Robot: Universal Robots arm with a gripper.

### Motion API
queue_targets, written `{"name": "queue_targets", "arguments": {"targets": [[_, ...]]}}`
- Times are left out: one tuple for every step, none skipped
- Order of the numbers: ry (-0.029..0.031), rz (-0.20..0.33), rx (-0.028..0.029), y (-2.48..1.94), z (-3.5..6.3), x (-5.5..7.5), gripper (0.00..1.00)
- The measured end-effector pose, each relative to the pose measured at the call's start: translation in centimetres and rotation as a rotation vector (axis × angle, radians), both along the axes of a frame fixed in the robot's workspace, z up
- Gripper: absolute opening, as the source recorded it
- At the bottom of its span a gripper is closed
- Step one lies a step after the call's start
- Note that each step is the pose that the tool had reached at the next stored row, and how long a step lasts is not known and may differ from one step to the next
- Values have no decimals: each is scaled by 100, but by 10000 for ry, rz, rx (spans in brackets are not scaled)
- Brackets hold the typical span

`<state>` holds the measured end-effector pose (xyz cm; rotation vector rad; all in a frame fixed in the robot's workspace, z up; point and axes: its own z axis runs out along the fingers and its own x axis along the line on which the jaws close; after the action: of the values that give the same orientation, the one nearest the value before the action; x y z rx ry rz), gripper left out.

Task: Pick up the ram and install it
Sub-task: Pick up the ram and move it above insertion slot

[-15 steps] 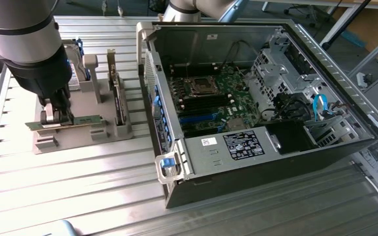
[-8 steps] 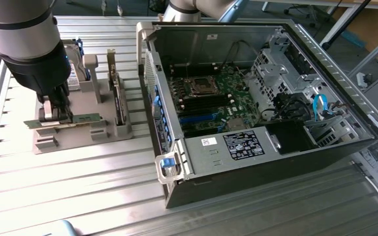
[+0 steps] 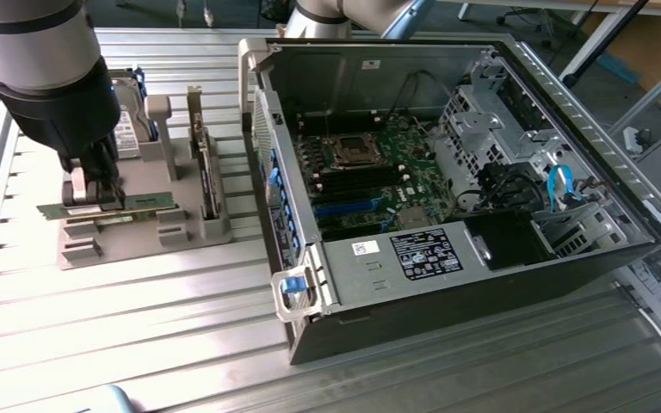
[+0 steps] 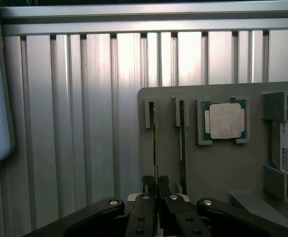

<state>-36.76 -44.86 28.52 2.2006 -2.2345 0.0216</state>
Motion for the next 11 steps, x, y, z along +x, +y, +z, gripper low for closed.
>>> {"name": "queue_targets", "arguments": {"targets": [[-1, 0, 0, 0, 15, 0, 13], [-1, 1, 1, 0, 25, 0, 13], [-1, 0, 0, 0, 40, 0, 13], [0, 0, 0, 0, 53, 0, 13], [0, 0, 0, 0, 67, 0, 13], [0, 0, -1, 0, 84, 0, 13], [-1, 0, -1, 0, 99, 0, 13], [-1, 1, -2, 0, 115, 0, 13], [-1, 1, -2, 0, 132, 0, 13], [-1, 0, -2, 0, 147, 0, 13], [-1, 0, -3, 0, 163, 0, 13]]}}
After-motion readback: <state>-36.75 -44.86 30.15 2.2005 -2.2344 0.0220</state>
